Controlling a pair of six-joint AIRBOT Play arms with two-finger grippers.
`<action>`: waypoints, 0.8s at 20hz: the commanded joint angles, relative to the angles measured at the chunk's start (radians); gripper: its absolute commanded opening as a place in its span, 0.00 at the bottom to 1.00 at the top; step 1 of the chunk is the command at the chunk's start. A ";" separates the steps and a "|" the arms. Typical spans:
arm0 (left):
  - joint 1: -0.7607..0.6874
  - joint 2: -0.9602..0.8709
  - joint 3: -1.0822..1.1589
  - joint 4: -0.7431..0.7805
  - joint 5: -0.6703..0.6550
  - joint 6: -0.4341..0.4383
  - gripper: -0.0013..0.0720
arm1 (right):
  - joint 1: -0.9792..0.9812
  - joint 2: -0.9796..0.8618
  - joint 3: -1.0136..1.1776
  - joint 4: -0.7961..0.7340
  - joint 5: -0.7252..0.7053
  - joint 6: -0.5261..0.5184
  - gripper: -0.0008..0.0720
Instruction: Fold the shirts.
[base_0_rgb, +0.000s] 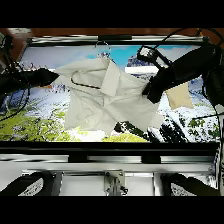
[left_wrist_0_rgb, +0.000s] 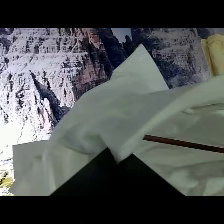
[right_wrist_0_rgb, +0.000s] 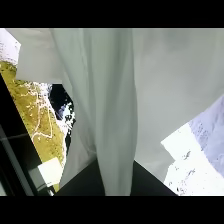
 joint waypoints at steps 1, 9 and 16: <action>-0.082 0.001 0.017 -0.127 0.037 0.029 0.08 | 0.010 0.000 0.001 0.034 0.015 0.013 0.07; -0.344 0.002 0.180 -0.029 0.034 0.126 0.08 | 0.060 0.015 0.003 0.047 0.111 0.304 0.07; -0.325 -0.010 0.210 0.056 -0.105 0.122 0.08 | -0.022 0.098 0.004 0.161 0.125 0.387 0.07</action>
